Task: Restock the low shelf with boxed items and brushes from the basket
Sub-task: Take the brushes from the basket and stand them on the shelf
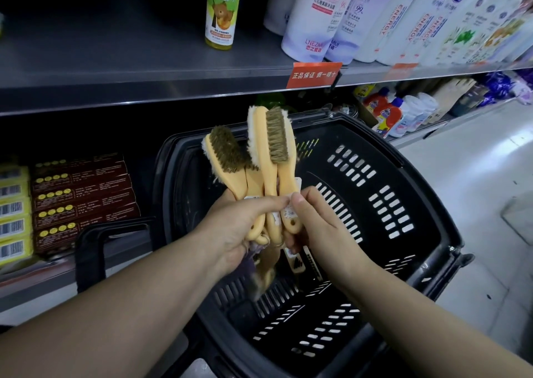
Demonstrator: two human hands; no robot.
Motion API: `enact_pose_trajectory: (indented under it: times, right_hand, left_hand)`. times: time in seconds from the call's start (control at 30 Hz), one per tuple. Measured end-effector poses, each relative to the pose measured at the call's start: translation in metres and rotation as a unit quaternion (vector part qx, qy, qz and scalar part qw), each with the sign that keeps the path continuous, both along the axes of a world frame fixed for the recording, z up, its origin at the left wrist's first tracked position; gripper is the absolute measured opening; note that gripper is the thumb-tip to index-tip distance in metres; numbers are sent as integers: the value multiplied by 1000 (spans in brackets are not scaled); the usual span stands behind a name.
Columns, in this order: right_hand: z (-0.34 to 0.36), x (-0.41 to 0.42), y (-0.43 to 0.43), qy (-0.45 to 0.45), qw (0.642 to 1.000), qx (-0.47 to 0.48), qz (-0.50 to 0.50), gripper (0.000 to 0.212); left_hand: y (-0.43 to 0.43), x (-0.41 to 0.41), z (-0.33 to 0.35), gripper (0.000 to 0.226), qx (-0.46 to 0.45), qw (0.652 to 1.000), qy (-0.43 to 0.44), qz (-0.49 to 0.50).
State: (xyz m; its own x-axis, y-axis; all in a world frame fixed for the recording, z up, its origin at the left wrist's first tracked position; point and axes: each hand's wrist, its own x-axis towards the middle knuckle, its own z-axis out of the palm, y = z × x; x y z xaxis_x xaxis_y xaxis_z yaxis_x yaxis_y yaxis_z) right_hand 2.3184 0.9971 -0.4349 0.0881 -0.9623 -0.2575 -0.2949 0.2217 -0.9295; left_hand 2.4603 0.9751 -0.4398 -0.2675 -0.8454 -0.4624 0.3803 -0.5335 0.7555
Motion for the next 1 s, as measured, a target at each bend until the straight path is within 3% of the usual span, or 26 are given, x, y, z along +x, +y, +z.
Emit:
enact_pose_trajectory:
  times: [0.1,0.27,0.4,0.53,0.7,0.87,1.0]
  right_hand:
    - [3,-4,-1,20,1000,-5,-14,32]
    - [3,-6,2,-31,997,-17,-73,27]
    - [0,-7,4,12,998,-30,-45,31]
    - [0,-3,3,14,999,-36,1,32]
    - [-2,-2,2,-5,998,-47,48,22]
    - [-3,-7,-3,16,996,-28,81,21]
    - [-11,-16,-16,29,998,54,27,20]
  left_hand:
    - [-2,-2,1,25,17,1000,10,16]
    - [-6,-6,2,22,34,996,7,77]
    - [-7,-5,1,27,46,993,7,113]
    - [-3,-3,-1,37,33,997,5,71]
    - [-2,0,-1,68,16,999,-30,14]
    - [-5,2,-6,44,25,996,-78,28]
    - [-14,10,-9,50,-7,989,-127,81]
